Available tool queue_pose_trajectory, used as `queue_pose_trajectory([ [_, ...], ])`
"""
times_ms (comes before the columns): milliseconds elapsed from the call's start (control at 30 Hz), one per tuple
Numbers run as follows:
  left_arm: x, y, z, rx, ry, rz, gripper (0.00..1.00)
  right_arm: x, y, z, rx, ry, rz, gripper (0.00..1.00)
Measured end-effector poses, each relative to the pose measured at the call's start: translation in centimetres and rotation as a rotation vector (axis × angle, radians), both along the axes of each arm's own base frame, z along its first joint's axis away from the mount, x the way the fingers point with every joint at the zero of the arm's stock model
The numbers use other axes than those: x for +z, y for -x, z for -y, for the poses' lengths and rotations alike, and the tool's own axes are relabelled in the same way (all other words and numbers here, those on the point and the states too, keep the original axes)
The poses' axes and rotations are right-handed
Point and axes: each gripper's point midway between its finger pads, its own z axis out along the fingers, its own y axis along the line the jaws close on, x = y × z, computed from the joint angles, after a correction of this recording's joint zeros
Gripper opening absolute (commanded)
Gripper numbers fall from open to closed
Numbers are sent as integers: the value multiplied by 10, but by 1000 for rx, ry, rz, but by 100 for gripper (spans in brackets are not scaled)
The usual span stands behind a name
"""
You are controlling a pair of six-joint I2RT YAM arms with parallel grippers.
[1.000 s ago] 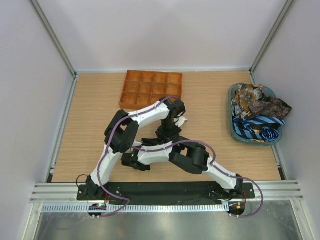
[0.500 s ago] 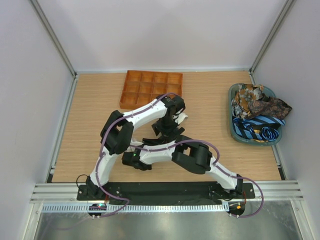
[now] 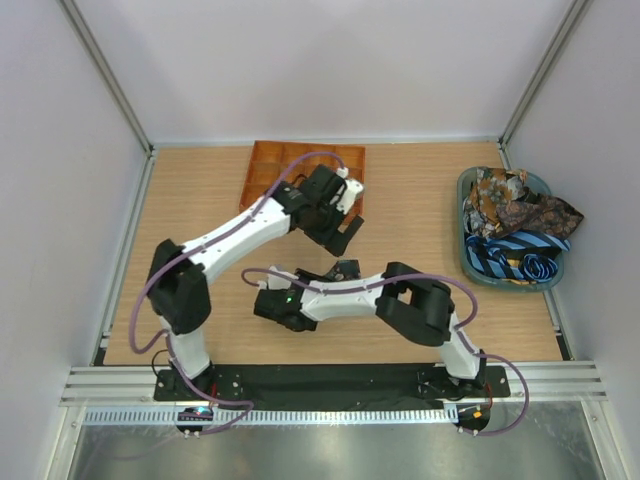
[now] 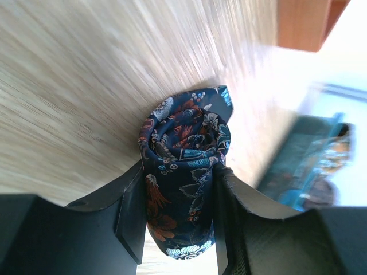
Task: Roll the ties
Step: Roll the tie, then place the rolled tie into the container
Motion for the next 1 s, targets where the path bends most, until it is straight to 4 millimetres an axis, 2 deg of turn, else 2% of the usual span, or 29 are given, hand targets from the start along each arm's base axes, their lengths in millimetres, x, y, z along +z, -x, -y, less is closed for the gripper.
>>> queue_pose_trajectory([
  [200, 53, -26, -47, 206, 156, 180, 95, 10, -3, 15, -114, -309, -92, 21],
  [300, 71, -35, -70, 302, 207, 263, 100, 14, -8, 22, -184, -475, -155, 21],
  [633, 98, -47, -111, 575, 369, 486, 100, 16, -20, 38, -267, -732, -305, 19],
  [700, 98, -46, -125, 636, 387, 516, 100, 19, -27, 47, -336, -828, -336, 19],
  [833, 80, -40, -142, 703, 382, 513, 100, 28, -64, 81, -513, -1003, -328, 18],
  [900, 73, -41, -142, 714, 375, 499, 100, 30, -79, 97, -581, -1063, -323, 18],
  [1000, 65, -45, -138, 717, 368, 486, 100, 30, -90, 113, -655, -1135, -349, 18],
])
